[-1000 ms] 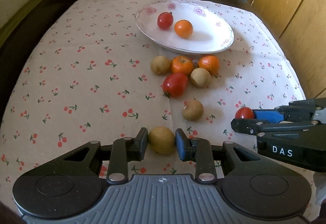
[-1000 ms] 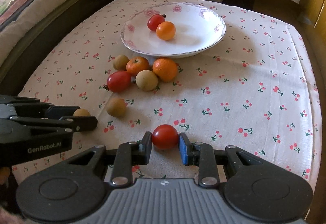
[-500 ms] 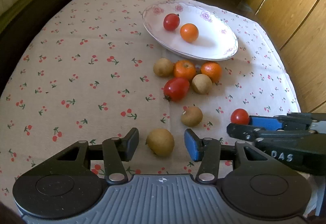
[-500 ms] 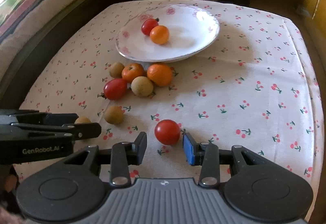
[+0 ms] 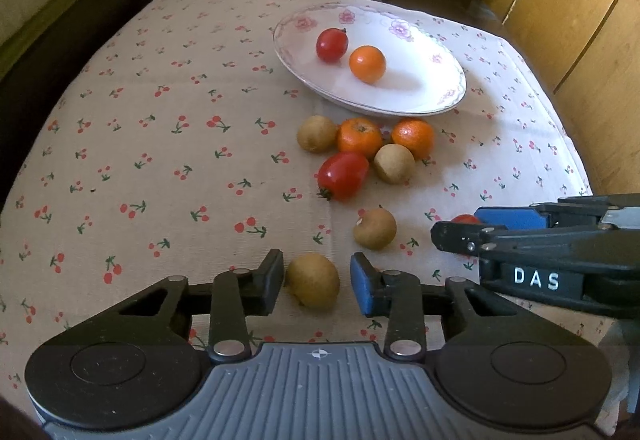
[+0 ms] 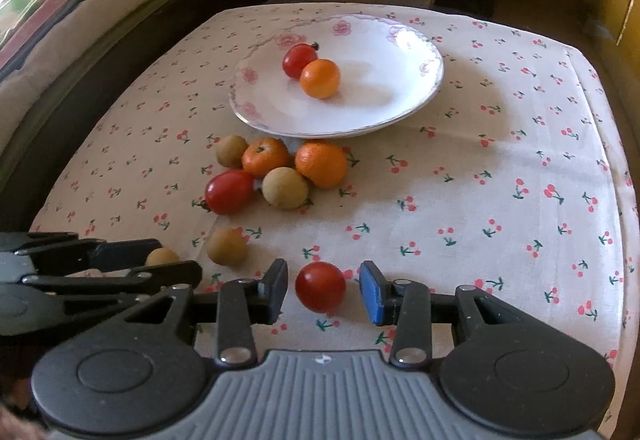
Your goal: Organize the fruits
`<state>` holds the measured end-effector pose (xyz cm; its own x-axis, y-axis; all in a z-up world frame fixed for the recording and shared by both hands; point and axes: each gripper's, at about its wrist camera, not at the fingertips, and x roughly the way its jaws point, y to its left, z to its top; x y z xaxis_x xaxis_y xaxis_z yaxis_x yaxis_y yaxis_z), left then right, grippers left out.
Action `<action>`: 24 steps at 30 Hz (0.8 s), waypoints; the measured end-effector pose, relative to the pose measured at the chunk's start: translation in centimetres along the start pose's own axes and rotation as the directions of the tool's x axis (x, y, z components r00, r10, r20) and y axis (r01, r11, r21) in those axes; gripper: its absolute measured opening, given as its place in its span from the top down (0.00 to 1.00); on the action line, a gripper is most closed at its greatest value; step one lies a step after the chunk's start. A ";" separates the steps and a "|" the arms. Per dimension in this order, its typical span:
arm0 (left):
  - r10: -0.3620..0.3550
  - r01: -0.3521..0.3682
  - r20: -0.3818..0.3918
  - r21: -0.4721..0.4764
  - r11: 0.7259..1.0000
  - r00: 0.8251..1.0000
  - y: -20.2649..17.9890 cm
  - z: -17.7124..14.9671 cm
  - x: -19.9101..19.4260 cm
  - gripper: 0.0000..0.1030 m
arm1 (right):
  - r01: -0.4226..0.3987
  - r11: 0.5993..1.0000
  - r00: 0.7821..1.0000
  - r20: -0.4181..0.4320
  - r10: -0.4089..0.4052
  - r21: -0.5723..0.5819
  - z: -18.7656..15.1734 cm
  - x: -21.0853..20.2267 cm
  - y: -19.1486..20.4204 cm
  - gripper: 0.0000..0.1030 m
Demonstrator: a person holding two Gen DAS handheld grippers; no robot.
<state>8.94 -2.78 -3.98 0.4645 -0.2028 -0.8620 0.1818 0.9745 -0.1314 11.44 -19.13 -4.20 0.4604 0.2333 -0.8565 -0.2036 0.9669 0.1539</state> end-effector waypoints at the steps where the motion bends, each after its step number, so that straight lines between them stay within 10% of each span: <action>1: 0.003 -0.003 0.000 0.000 1.000 1.000 0.0 0.0 0.0 0.59 | 0.009 1.000 1.000 -0.008 -0.009 -0.009 -0.1 0.1 0.1 0.61; 24: -0.022 0.022 0.047 -0.018 1.000 0.999 -0.2 1.1 -1.9 0.65 | -0.025 1.000 0.998 0.059 0.024 0.011 0.9 -2.5 0.1 0.72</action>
<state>9.02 -2.75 -1.78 0.5010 -0.2282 -0.8348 0.1769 0.9713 -0.1593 11.08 -19.52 -1.60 0.5055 0.2626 -0.8219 -0.2060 0.9617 0.1806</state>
